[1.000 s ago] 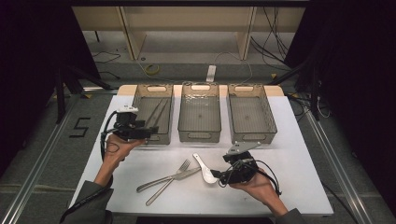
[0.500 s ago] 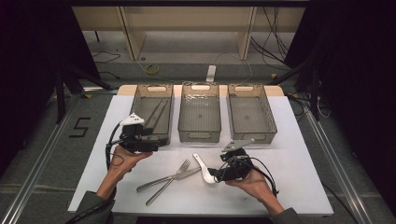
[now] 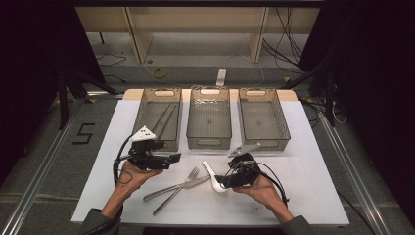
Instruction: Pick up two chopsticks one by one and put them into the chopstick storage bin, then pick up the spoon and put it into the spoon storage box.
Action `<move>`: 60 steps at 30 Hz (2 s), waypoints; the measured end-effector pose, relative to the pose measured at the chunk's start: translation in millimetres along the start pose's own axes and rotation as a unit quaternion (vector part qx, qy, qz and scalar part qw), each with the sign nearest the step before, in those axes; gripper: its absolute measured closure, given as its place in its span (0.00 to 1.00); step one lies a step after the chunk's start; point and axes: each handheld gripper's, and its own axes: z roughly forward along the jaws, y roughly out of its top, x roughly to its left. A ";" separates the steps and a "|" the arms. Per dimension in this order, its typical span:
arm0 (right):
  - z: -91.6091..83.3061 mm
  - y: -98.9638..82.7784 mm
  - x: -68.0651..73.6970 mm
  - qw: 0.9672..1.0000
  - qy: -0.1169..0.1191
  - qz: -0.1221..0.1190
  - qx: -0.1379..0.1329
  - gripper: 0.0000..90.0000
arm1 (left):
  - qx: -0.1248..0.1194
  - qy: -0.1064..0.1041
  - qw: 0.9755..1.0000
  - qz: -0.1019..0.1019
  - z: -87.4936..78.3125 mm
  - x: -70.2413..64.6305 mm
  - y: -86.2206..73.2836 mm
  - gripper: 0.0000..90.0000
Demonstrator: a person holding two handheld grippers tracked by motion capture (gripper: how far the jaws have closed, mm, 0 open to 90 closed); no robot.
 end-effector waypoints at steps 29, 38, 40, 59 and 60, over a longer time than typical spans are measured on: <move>25.9 13.2 -0.7 0.999 -0.009 0.000 0.048 0.41 | -0.001 -0.002 1.000 0.012 -10.2 -12.0 -13.1 0.17; 38.1 16.0 -0.2 0.997 -0.002 0.002 0.074 0.47 | -0.001 -0.003 1.000 0.016 -11.7 -15.0 -15.8 0.17; 40.5 16.9 0.4 0.997 0.000 0.003 0.077 0.48 | -0.003 -0.003 1.000 0.015 -11.8 -14.9 -15.8 0.17; 51.3 19.8 6.0 0.995 -0.006 -0.014 0.099 0.66 | -0.003 -0.003 1.000 0.019 -12.2 -15.0 -15.9 0.17; 51.2 19.9 5.9 0.995 -0.006 -0.014 0.100 0.68 | -0.003 -0.002 1.000 0.019 -12.1 -15.1 -16.0 0.17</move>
